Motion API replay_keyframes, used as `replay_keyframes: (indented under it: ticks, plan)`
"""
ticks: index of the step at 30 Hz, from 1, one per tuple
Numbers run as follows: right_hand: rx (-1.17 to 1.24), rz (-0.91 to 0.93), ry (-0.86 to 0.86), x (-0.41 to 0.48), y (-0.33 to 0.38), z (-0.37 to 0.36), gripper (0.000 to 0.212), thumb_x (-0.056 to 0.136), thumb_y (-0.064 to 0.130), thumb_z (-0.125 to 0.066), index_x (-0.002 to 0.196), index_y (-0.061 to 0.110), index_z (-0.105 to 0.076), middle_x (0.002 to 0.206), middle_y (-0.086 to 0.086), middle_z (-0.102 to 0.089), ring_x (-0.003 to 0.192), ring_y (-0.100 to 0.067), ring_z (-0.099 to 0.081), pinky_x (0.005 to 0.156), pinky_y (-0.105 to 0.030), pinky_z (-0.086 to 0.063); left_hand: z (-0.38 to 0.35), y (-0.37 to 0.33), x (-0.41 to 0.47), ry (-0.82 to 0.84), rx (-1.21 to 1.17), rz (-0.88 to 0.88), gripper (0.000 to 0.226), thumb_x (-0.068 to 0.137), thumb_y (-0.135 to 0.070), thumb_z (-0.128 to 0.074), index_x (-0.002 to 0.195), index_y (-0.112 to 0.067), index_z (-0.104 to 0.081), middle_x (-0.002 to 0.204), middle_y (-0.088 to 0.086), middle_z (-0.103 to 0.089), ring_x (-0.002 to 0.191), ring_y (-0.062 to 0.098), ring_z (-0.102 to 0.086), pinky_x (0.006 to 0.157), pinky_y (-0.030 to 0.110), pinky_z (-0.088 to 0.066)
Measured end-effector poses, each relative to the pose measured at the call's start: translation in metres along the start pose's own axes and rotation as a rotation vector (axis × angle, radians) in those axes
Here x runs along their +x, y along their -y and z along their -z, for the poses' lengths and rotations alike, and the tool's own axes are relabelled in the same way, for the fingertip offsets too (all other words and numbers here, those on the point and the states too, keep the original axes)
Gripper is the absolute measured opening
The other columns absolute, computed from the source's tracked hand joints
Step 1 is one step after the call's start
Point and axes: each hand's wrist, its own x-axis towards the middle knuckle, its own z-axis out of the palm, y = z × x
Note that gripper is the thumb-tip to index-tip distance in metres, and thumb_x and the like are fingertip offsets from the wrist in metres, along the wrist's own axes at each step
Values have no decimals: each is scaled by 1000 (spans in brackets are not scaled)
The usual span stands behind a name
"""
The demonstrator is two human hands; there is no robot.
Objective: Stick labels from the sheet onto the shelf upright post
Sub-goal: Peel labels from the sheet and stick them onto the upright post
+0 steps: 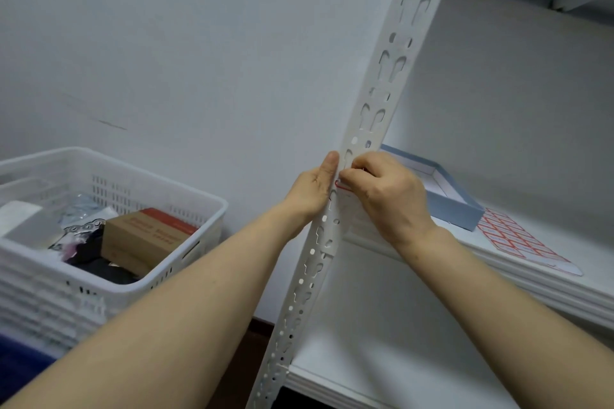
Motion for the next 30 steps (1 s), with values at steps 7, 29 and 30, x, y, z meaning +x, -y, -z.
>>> replay_keyframes:
  ticks: [7,29,30]
  plan:
    - [-72,53,-29,-1,0,1,7,78,11,-68,72,11,-69,67,-3,-60,54,-22,-53,40,-20,-31,-3,4,4,-22,17,-13,52,97,-53,-26,92,-16,-63,81,-9,-61,75,-1,-56,62,3,-42]
    - [-7,127,43,-1,-10,-1,14,86,13,-65,73,8,-63,73,-6,-60,55,-24,-55,38,-30,-42,-7,2,4,-44,22,12,60,99,-50,-27,88,-3,-63,83,6,-58,79,15,-52,68,16,-45]
    - [32,111,53,-1,-11,0,14,87,16,-63,76,8,-64,76,-6,-61,56,-25,-56,38,-31,-44,-7,2,4,-38,20,20,64,98,-51,-26,94,0,-64,85,7,-58,80,16,-52,73,22,-46]
